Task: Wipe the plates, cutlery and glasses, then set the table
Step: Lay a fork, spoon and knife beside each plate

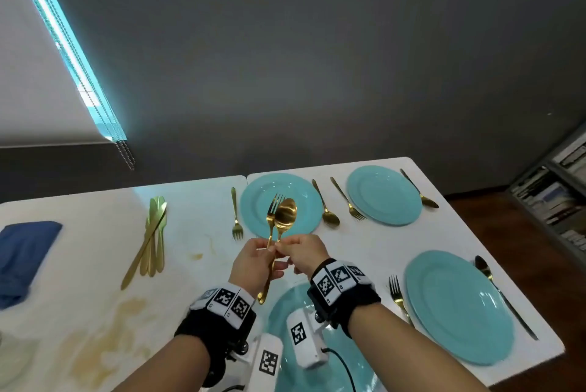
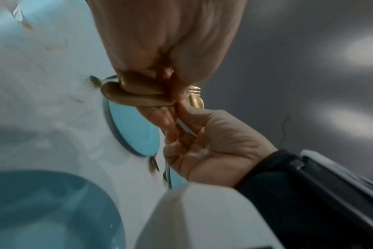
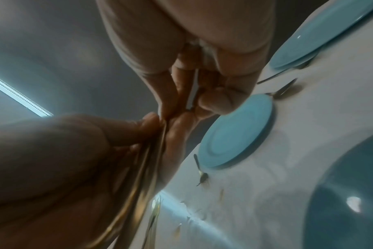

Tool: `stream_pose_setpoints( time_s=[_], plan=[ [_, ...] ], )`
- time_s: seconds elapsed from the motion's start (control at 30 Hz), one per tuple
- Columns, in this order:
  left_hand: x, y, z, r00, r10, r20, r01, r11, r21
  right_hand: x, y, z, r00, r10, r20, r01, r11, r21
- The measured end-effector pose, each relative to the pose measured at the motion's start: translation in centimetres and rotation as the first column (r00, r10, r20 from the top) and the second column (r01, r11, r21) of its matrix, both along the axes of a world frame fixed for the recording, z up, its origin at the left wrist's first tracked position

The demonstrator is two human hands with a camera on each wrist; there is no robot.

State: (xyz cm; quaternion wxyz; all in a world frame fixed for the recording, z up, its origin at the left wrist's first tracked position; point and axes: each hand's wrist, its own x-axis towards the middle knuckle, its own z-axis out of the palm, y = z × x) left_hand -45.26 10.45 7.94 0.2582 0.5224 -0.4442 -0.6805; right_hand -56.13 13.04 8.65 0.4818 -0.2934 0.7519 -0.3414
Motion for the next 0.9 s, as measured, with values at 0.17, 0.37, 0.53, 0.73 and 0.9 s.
stream_pose_setpoints(
  time_s=[0.17,0.37,0.53,0.73,0.9],
  plan=[
    [-3.5,2.9,-1.1,0.996,0.07,0.051,-0.074,0.994,0.077,-5.1,3.3,-0.7,0.997,-0.057,-0.052,0.058,0.998,0.017],
    [-4.9,4.4,-2.3,0.98,0.166,0.108,-0.176,0.98,0.096,-12.9,9.3,-3.2,0.951,0.089,-0.294,-0.019,0.972,0.234],
    [-5.3,5.3,-3.4,0.967,0.197,0.164,-0.213,0.973,0.087,-14.3,13.0,-6.7,0.878,0.294,-0.378,-0.106,0.889,0.446],
    [-5.6,6.4,-4.1,0.954,0.201,0.223,-0.219,0.974,0.056,-13.5,14.2,-8.3,0.827,0.382,-0.412,-0.159,0.863,0.48],
    [-5.7,6.9,-4.3,0.953,0.194,0.234,-0.21,0.977,0.042,-12.6,14.1,-8.9,0.849,0.349,-0.397,-0.14,0.873,0.467]
  ],
)
